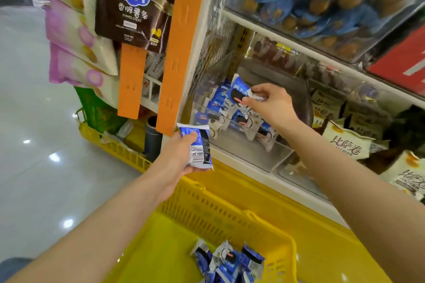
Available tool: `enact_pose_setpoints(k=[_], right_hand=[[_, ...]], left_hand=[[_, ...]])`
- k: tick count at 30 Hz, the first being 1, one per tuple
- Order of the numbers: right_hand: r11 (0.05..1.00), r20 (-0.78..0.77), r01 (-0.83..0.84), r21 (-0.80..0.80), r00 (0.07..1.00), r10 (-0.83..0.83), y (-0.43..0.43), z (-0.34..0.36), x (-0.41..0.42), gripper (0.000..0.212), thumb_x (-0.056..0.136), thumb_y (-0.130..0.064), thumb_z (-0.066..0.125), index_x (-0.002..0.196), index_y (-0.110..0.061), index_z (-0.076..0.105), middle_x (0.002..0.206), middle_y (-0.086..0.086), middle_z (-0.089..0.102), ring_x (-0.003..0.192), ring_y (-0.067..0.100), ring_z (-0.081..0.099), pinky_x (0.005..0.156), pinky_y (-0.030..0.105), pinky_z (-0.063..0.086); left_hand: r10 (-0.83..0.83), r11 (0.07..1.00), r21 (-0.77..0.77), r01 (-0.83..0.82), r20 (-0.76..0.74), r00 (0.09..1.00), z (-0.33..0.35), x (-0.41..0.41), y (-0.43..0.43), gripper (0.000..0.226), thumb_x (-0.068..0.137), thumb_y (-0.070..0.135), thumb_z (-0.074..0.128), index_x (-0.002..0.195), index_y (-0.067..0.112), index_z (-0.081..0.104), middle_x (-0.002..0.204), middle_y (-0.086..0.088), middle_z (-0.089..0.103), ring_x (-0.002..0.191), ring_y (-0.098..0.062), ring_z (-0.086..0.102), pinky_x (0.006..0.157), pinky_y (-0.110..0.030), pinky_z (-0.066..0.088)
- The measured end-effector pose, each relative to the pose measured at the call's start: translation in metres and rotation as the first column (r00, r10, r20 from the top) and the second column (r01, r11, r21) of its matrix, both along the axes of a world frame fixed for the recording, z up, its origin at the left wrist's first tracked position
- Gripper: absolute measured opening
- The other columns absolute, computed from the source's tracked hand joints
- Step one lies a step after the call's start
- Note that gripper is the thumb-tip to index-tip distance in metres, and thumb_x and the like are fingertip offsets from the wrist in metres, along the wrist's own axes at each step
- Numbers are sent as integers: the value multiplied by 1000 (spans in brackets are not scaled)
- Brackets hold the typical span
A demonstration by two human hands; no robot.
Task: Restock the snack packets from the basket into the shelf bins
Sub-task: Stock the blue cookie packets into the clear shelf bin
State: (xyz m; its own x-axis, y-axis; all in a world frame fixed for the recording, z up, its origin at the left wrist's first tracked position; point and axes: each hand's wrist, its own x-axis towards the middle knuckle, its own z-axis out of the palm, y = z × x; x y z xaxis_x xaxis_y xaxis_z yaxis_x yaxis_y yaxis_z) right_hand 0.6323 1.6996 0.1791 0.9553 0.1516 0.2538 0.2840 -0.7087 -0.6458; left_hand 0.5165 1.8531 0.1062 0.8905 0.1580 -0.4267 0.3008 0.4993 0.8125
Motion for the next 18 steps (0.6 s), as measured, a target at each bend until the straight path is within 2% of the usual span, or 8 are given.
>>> enact_pose_setpoints(k=[4,6,9,11,12,15,17,18], right_hand=[[949,-186,-141,-281,978,90,25,-5,35,39,78,-25,75,113,-12,64,114,0,61,95,12,53,80,23,40],[901,-285,-232,-366,950,129,35,-10,45,39,77,-26,75,112,-12,65,116,1,62,99,13,56,84,23,41],[893,-358,-300,-337,918,173,46,-17,55,30,79,-19,74,107,-11,65,104,5,66,88,16,64,74,19,50],[902,-438,-344,-260,875,207,49,-21,57,16,84,-13,69,99,-11,65,96,8,66,76,14,64,64,15,53],[892,-465,-369,-262,858,218,48,-23,57,9,87,-12,65,96,-10,66,94,9,66,76,14,64,65,16,54],[840,-485,-430,-330,841,240,45,-26,55,13,93,-15,56,91,-10,67,91,9,66,77,15,60,78,28,54],[834,-470,-434,-341,847,248,42,-25,50,21,96,-24,51,85,-12,66,88,7,64,81,17,61,80,33,50],[842,-437,-407,-354,868,236,41,-23,48,27,97,-28,48,90,-9,66,93,10,65,89,23,62,84,36,48]], left_hand=[[6,999,-39,-6,2,1000,6,8,9,10,96,18,46,106,15,46,82,-9,60,67,-24,61,41,-36,53],[-5,999,-47,5,11,1000,8,11,13,11,97,17,46,107,15,45,80,-9,58,65,-24,59,44,-39,54],[-4,999,-50,6,28,1000,8,15,20,13,97,16,44,110,13,43,81,-9,56,66,-23,58,58,-47,52],[5,999,-47,-4,22,1000,7,18,23,12,97,16,43,109,13,42,81,-9,56,66,-24,57,56,-47,53],[9,998,-55,-8,17,1000,7,19,24,12,97,16,43,109,13,42,81,-9,55,67,-24,57,57,-48,53],[16,996,-86,-15,6,1000,6,22,24,9,97,14,45,105,13,42,82,-11,55,69,-26,57,66,-52,50],[-3,997,-78,4,9,1000,6,21,23,5,96,12,46,100,14,45,83,-11,57,70,-25,59,60,-48,53],[-10,997,-80,11,14,1000,6,20,22,6,95,10,47,95,15,46,83,-11,58,69,-25,60,56,-44,55]])
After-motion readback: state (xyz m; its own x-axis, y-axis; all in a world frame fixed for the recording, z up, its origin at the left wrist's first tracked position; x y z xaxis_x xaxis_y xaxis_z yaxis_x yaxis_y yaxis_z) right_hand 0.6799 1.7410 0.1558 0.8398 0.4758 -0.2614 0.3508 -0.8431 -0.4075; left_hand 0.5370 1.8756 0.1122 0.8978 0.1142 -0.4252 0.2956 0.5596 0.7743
